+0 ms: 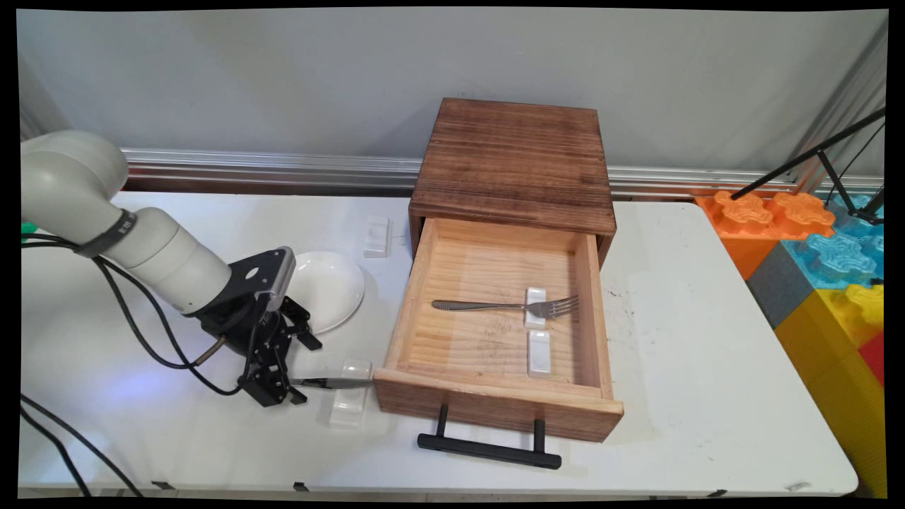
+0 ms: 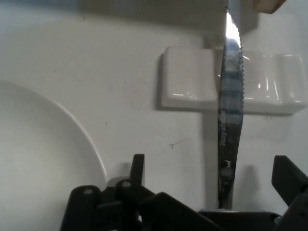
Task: Pick up the knife from the right of the white plate, then place the picked object into the drawer
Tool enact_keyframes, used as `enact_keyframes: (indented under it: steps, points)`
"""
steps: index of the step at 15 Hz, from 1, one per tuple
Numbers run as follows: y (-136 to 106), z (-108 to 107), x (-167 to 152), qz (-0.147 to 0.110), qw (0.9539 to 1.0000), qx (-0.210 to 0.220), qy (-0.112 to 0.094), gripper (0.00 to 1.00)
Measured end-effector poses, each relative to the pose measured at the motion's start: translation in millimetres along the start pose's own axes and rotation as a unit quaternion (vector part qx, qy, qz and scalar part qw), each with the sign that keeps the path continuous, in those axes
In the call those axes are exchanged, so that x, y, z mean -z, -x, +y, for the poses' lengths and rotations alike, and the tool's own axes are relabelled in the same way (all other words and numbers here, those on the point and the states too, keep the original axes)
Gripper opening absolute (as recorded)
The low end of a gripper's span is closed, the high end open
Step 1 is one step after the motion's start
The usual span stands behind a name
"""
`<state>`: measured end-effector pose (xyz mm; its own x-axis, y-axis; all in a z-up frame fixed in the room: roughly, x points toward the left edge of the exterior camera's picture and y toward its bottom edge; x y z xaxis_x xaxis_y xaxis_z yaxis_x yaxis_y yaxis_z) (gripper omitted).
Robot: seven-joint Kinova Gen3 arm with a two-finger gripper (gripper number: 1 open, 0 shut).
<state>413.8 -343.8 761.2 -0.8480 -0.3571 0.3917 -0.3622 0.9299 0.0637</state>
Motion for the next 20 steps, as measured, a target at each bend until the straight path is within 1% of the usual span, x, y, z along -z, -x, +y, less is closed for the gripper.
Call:
enact_keyframes:
  steps: [5,6,13,17,20]
  points:
    - [-1,0,-6,-0.002,1.0,-0.005,-0.001,1.0]
    - [-2,-1,-6,-0.002,1.0,-0.006,-0.001,0.0]
    - [-2,0,-5,-0.004,0.9999,-0.015,0.002,0.0]
    - [-4,3,3,-0.003,0.9998,-0.018,0.008,0.0]
    - [-7,5,15,-0.001,0.9998,-0.019,0.011,0.0]
